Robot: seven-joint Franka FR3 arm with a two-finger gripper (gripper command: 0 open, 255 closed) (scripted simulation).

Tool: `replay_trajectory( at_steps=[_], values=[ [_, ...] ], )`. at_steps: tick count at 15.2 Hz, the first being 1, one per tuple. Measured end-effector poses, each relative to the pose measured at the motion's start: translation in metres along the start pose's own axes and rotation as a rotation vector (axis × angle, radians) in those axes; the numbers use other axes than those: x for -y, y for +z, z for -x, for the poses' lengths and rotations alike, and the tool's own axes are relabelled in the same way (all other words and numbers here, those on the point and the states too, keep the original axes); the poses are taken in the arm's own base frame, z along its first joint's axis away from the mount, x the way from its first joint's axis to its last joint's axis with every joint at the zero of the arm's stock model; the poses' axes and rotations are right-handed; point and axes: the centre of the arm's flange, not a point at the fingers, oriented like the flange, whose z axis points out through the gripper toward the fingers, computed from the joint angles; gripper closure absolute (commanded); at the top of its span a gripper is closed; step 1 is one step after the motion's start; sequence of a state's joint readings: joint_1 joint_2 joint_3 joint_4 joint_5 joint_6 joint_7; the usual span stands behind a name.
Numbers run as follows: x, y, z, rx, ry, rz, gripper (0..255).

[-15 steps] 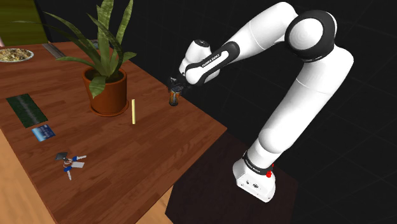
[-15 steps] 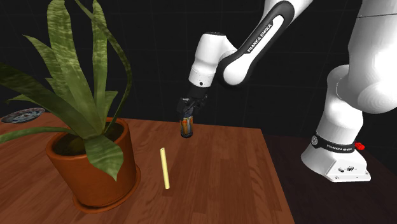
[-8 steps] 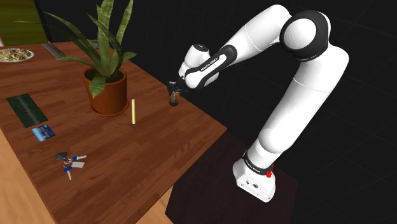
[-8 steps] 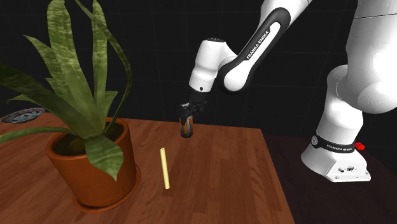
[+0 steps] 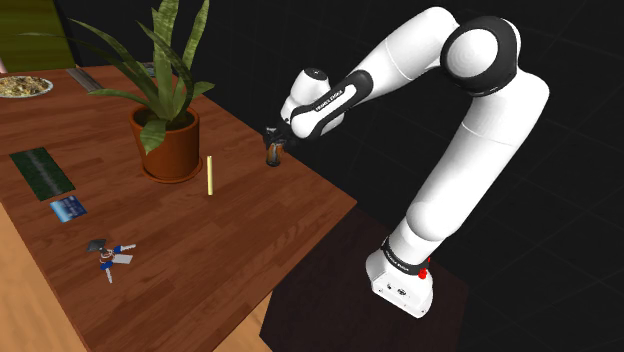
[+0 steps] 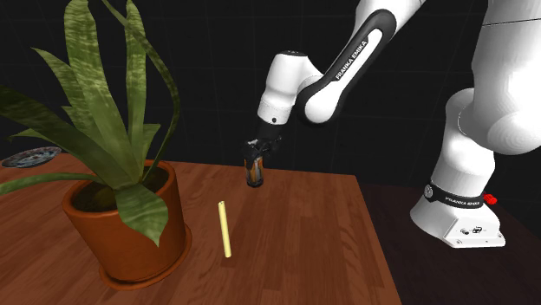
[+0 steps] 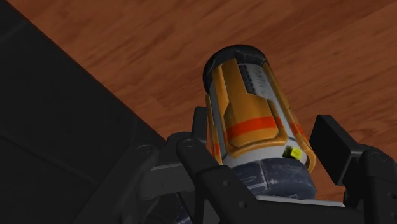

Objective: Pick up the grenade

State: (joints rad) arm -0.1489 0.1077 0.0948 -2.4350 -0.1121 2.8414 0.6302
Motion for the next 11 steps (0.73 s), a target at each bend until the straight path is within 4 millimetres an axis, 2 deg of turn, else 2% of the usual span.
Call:
replay_trajectory(
  at_steps=[11],
  values=[
    [0.008, -0.052, -0.015, 0.001, -0.001, 0.000, 255]
  ],
)
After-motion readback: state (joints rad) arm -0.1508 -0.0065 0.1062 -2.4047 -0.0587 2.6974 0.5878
